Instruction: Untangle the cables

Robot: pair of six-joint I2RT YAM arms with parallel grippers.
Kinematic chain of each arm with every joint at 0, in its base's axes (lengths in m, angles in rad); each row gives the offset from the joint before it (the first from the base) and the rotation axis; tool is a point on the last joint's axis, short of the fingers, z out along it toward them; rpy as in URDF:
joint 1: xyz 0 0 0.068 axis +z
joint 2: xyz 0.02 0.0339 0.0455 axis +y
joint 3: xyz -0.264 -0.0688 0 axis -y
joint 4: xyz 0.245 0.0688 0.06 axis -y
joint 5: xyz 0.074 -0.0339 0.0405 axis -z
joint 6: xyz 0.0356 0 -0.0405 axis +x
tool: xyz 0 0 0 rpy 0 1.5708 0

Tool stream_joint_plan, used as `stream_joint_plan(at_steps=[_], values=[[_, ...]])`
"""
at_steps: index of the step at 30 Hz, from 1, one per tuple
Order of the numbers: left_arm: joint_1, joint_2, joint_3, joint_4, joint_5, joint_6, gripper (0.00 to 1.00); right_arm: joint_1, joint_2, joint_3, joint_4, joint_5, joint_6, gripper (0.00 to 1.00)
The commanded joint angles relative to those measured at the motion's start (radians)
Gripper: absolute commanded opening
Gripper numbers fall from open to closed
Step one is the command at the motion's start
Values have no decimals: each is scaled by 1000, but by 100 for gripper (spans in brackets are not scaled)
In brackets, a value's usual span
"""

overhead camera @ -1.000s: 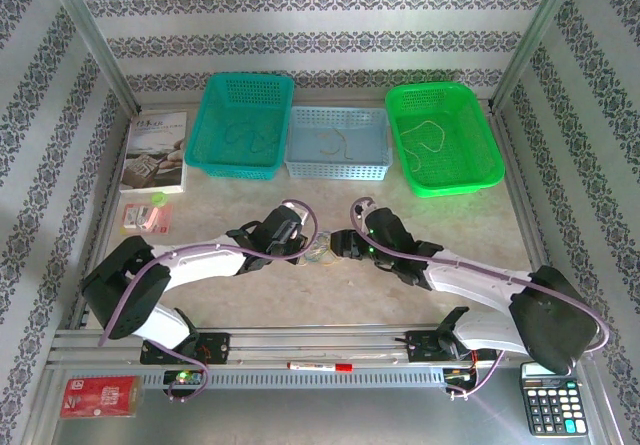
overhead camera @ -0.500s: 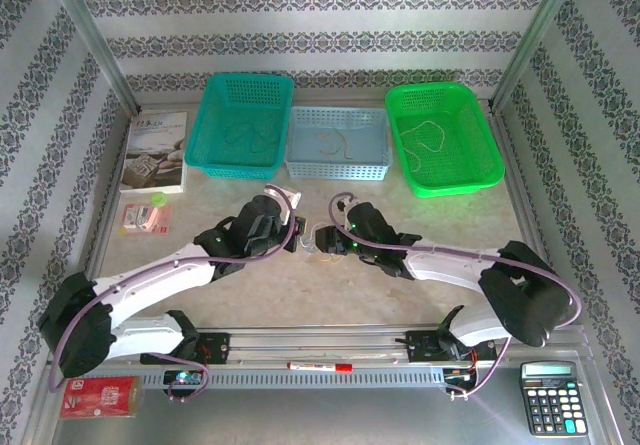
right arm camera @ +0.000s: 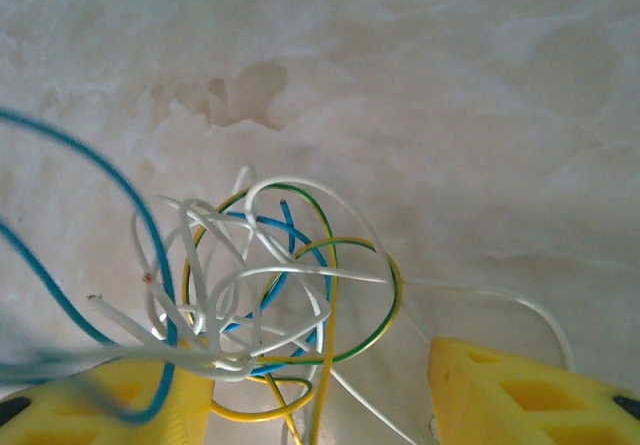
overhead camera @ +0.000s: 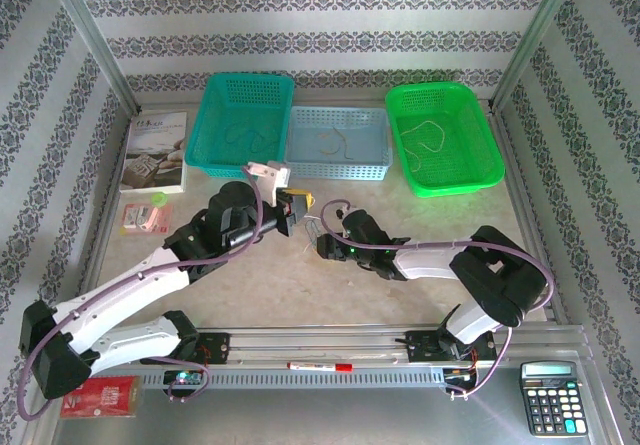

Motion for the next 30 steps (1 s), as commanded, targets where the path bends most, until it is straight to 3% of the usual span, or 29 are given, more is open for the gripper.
stream_joint_plan(at_steps=[1, 7, 22, 30], values=[[-13, -18, 44, 47, 41, -35, 0, 11, 5, -19, 39, 26, 15, 59], [-13, -18, 59, 32, 25, -18, 0, 11, -72, -27, -12, 13, -11, 59], [-13, -15, 27, 30, -31, 10, 0, -66, -477, -27, -346, 41, -129, 62], [-13, -8, 32, 29, -16, 9, 0, -51, -611, 11, -304, -64, -170, 62]])
